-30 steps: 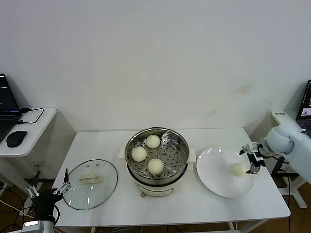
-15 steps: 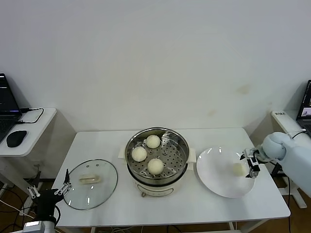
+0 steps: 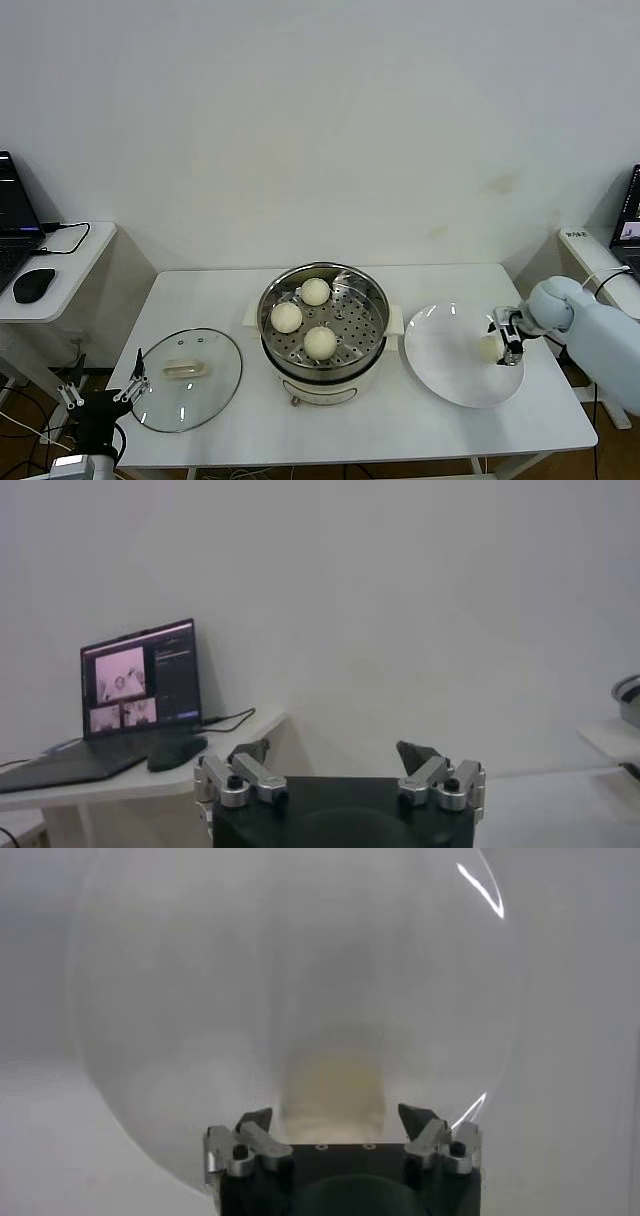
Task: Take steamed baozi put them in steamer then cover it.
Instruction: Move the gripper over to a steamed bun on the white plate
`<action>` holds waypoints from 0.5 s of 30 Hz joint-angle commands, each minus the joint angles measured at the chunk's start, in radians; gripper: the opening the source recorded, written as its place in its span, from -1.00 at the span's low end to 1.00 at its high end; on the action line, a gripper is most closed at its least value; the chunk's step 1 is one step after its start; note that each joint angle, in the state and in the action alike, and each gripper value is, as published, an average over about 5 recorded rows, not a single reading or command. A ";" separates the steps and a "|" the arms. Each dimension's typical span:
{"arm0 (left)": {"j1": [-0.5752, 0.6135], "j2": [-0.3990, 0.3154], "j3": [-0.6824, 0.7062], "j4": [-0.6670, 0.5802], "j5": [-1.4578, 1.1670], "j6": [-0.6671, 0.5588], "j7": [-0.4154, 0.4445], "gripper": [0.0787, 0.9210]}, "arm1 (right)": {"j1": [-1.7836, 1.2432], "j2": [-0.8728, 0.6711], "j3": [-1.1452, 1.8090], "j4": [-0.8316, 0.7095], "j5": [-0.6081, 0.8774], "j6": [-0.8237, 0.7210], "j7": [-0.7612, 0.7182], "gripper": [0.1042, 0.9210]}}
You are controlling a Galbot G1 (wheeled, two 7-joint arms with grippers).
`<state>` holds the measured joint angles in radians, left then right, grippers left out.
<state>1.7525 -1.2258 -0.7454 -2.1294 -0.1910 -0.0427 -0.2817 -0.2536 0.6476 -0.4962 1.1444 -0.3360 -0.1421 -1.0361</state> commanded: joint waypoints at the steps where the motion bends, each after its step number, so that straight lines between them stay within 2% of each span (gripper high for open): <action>1: 0.002 -0.001 -0.001 -0.002 0.000 -0.001 0.000 0.77 | -0.006 0.015 0.006 -0.016 -0.013 -0.009 0.004 0.56; 5: 0.002 -0.003 -0.002 -0.006 0.000 -0.001 0.000 0.77 | -0.007 0.019 0.009 -0.021 -0.022 -0.012 0.001 0.50; 12: 0.004 -0.003 -0.006 -0.013 -0.001 -0.001 -0.001 0.77 | 0.001 0.018 0.009 -0.012 -0.010 -0.015 -0.005 0.25; 15: 0.005 -0.004 -0.008 -0.018 -0.001 0.000 -0.001 0.77 | 0.015 0.009 0.003 0.007 0.011 -0.021 -0.010 0.22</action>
<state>1.7573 -1.2292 -0.7529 -2.1461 -0.1918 -0.0431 -0.2825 -0.2465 0.6573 -0.4914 1.1420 -0.3382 -0.1595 -1.0459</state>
